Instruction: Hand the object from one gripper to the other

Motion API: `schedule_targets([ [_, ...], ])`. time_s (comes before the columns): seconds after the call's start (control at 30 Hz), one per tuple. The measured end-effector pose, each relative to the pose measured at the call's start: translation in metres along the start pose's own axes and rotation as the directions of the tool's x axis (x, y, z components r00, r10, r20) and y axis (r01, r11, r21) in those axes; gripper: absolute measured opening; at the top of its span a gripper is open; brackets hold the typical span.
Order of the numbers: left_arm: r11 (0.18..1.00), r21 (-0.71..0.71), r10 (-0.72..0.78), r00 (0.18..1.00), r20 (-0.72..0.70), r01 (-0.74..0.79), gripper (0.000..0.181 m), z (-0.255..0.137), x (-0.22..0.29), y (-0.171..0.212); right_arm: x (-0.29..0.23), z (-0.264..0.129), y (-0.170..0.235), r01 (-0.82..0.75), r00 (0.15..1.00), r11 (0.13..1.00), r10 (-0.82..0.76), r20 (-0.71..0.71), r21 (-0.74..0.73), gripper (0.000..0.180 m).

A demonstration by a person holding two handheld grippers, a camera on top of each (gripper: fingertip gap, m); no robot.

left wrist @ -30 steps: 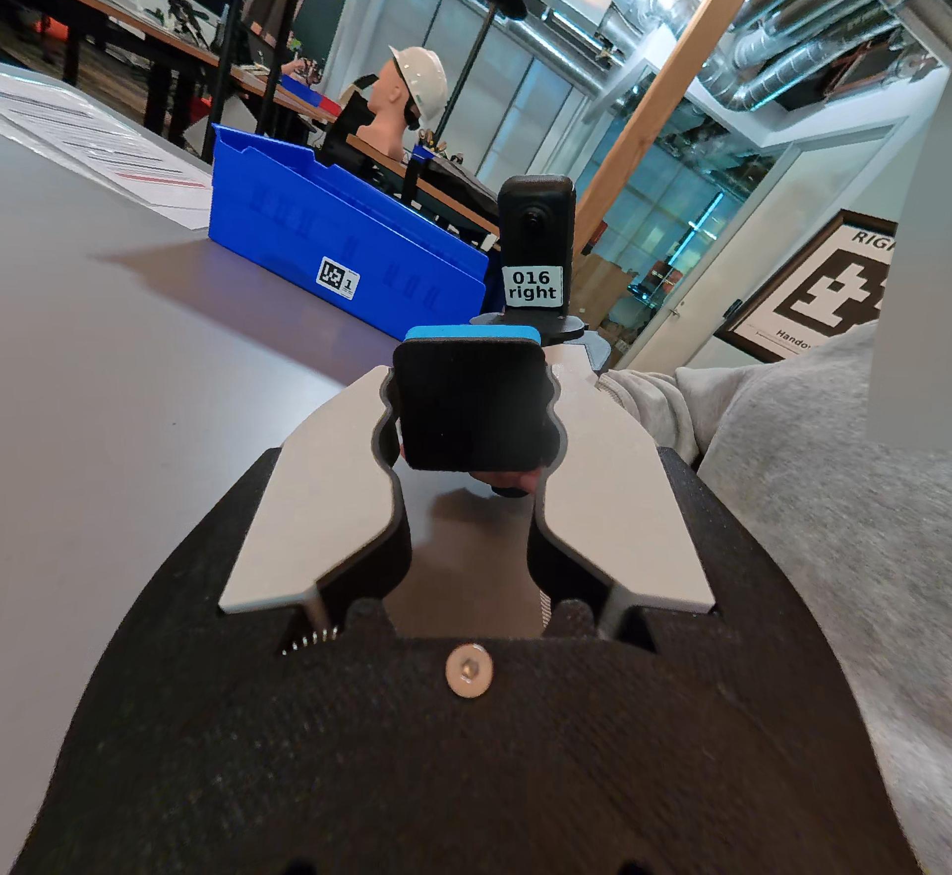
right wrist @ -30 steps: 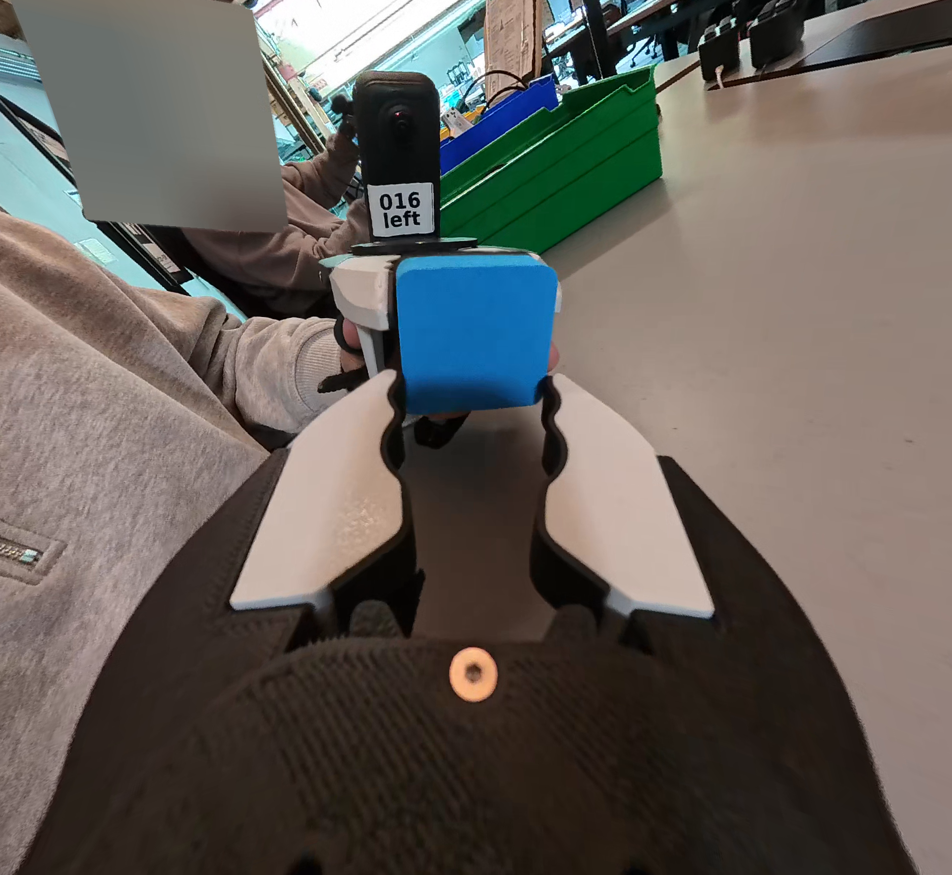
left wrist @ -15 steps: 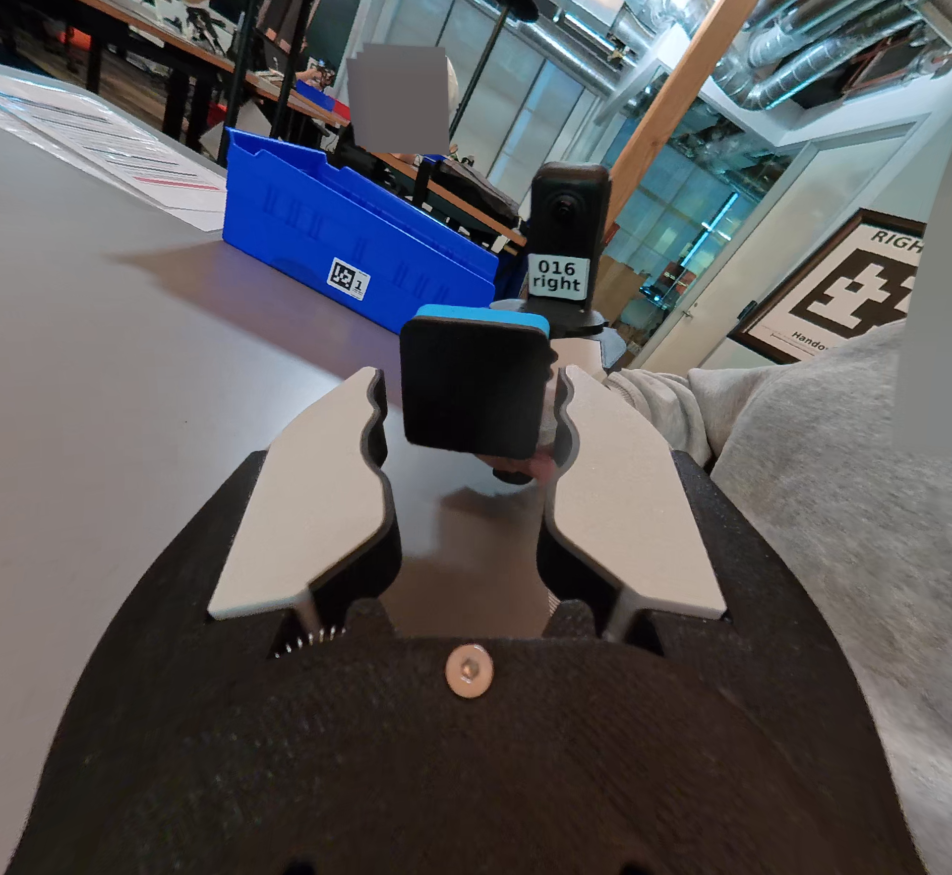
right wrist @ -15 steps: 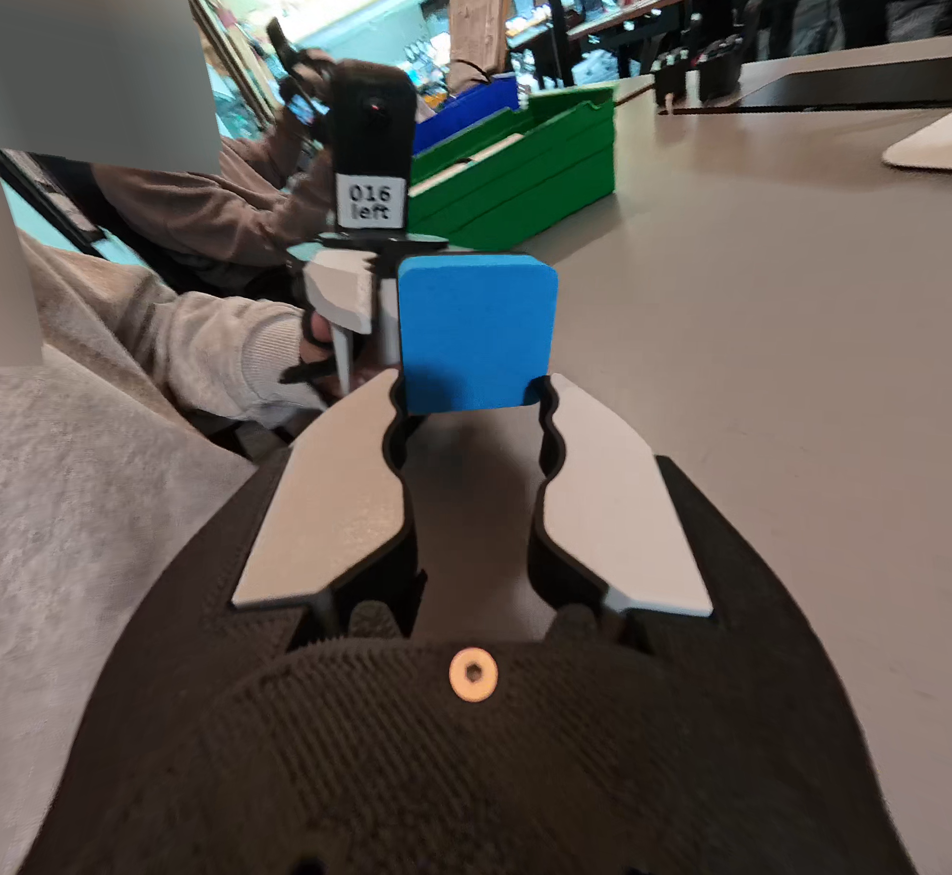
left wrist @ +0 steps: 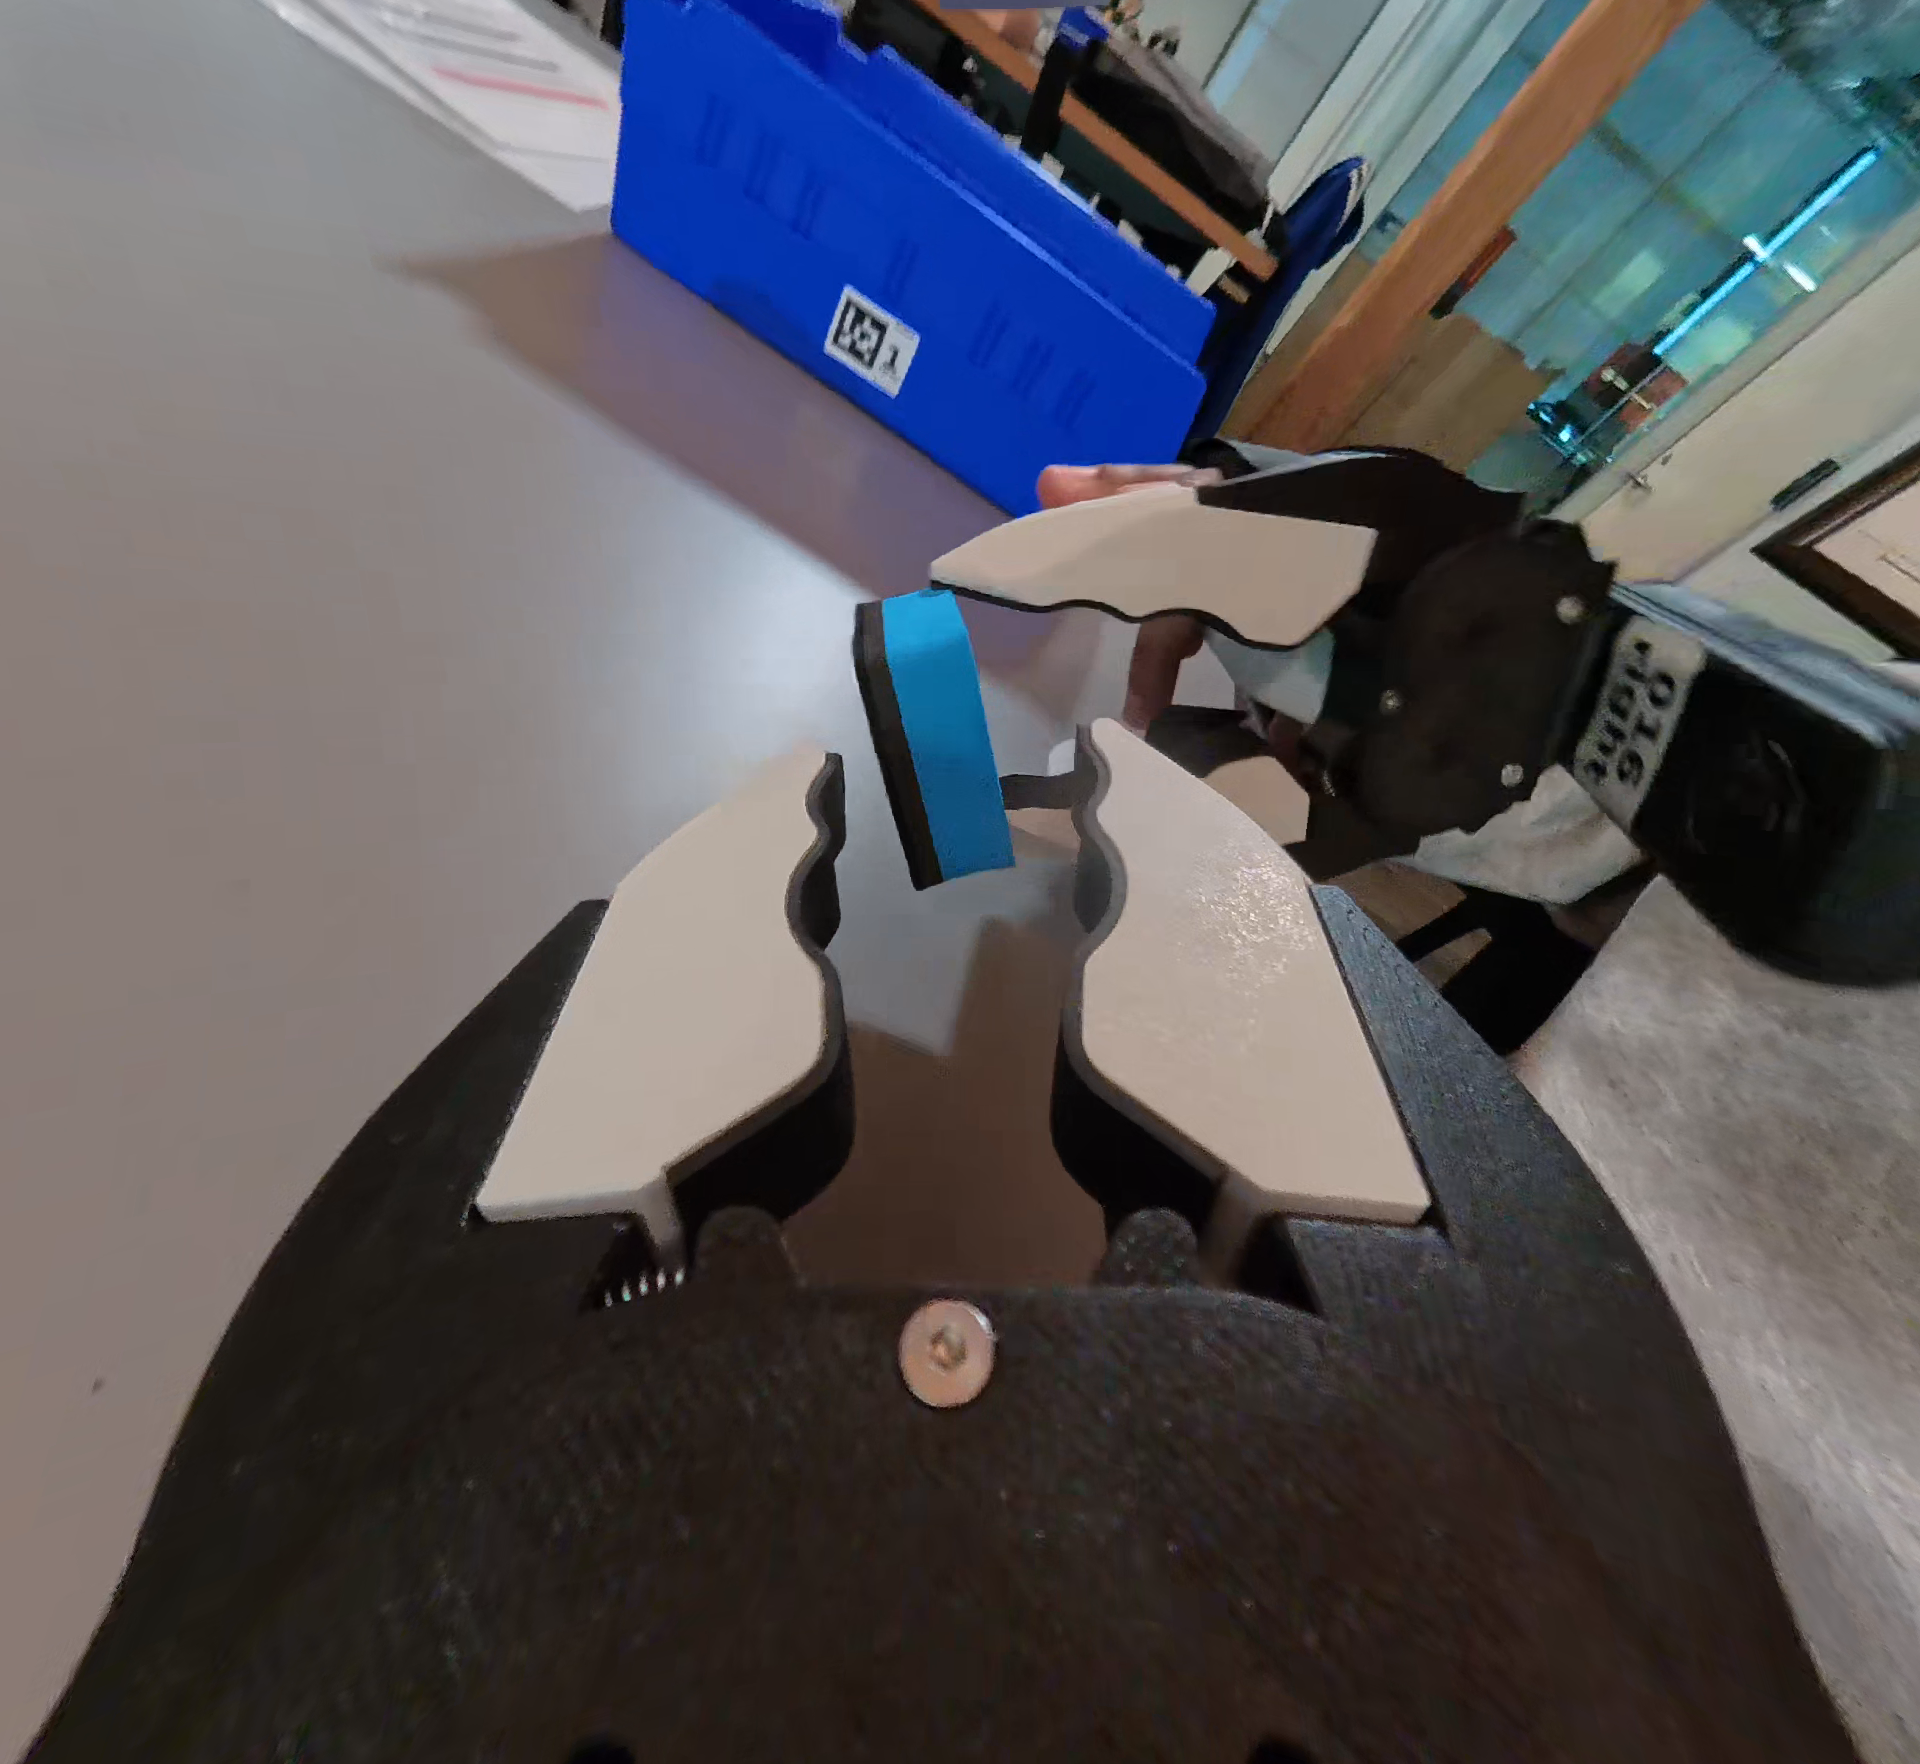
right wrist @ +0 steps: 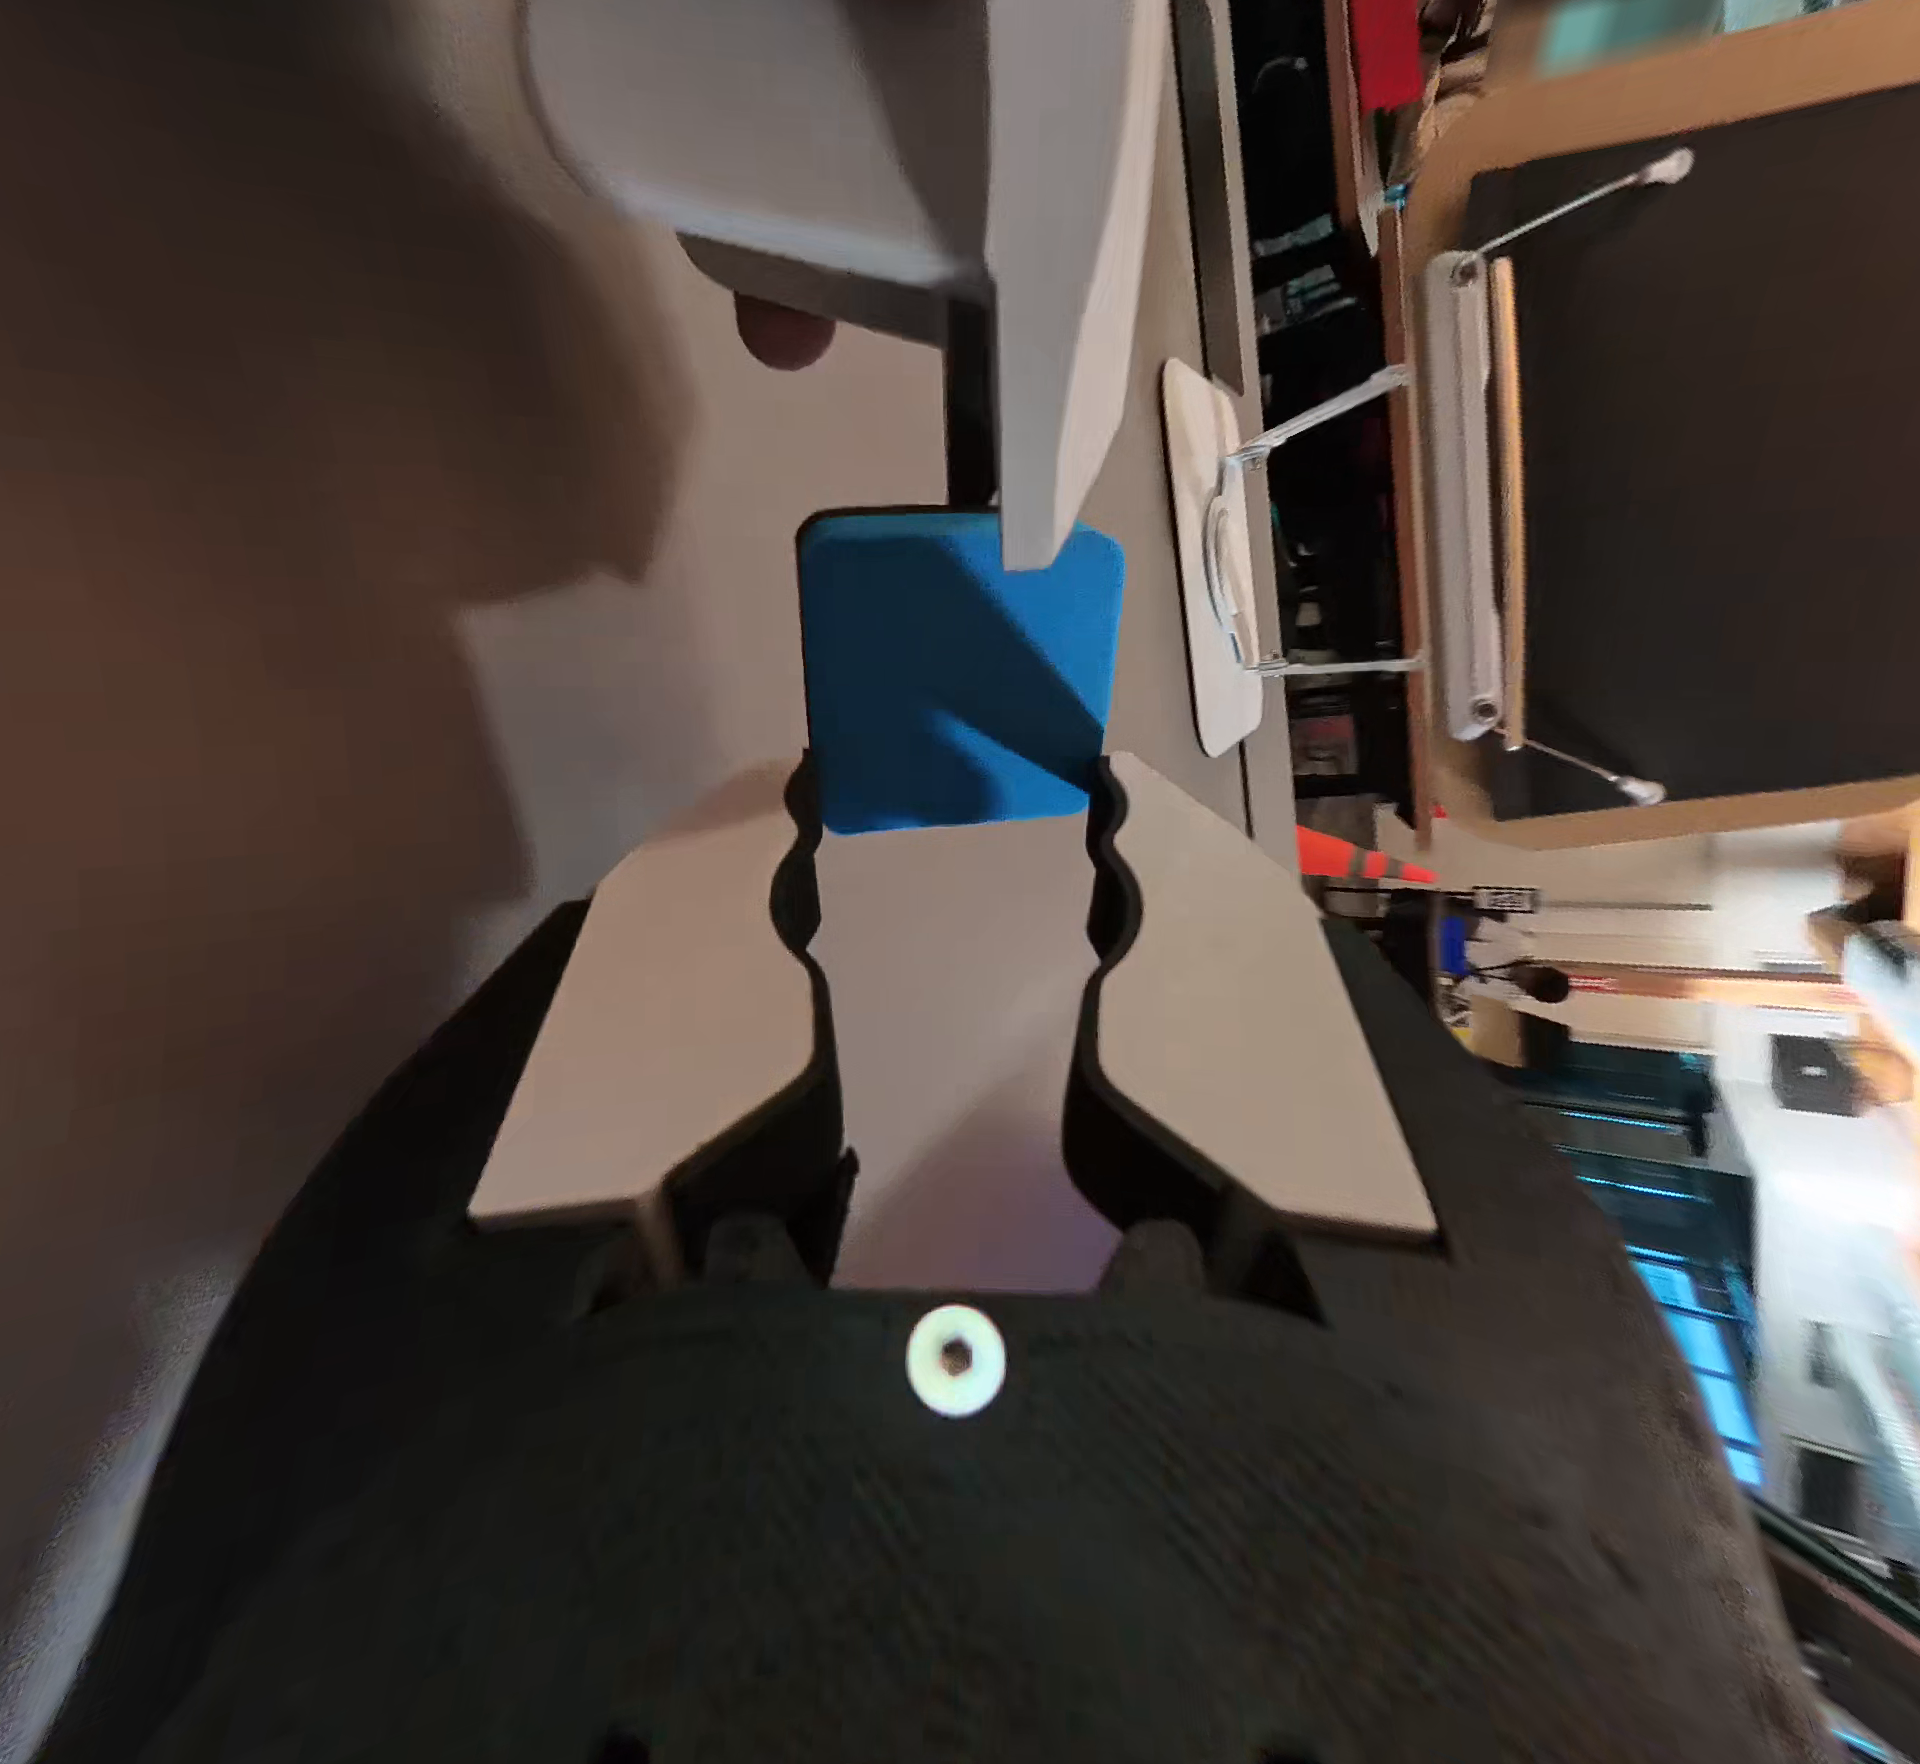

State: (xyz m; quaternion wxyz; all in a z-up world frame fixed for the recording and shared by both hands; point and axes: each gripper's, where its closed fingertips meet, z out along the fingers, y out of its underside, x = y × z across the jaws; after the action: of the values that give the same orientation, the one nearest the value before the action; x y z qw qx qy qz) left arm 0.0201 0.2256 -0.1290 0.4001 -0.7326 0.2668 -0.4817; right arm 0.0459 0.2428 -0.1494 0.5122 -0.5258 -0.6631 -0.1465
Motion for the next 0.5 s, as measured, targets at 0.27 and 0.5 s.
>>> schedule_targets([
  [0.27,0.997,-0.074,-0.029,1.000,0.009,0.030,0.025,0.003,-0.003,0.014,-0.001,-0.002,-0.006,0.128,0.990,0.990,-0.131,-0.058,-0.052,0.051],
  [0.5,0.997,-0.060,-0.042,0.999,-0.014,0.041,0.022,0.003,0.000,0.011,0.003,-0.004,-0.009,0.124,0.989,0.992,-0.126,-0.080,-0.028,0.051],
])
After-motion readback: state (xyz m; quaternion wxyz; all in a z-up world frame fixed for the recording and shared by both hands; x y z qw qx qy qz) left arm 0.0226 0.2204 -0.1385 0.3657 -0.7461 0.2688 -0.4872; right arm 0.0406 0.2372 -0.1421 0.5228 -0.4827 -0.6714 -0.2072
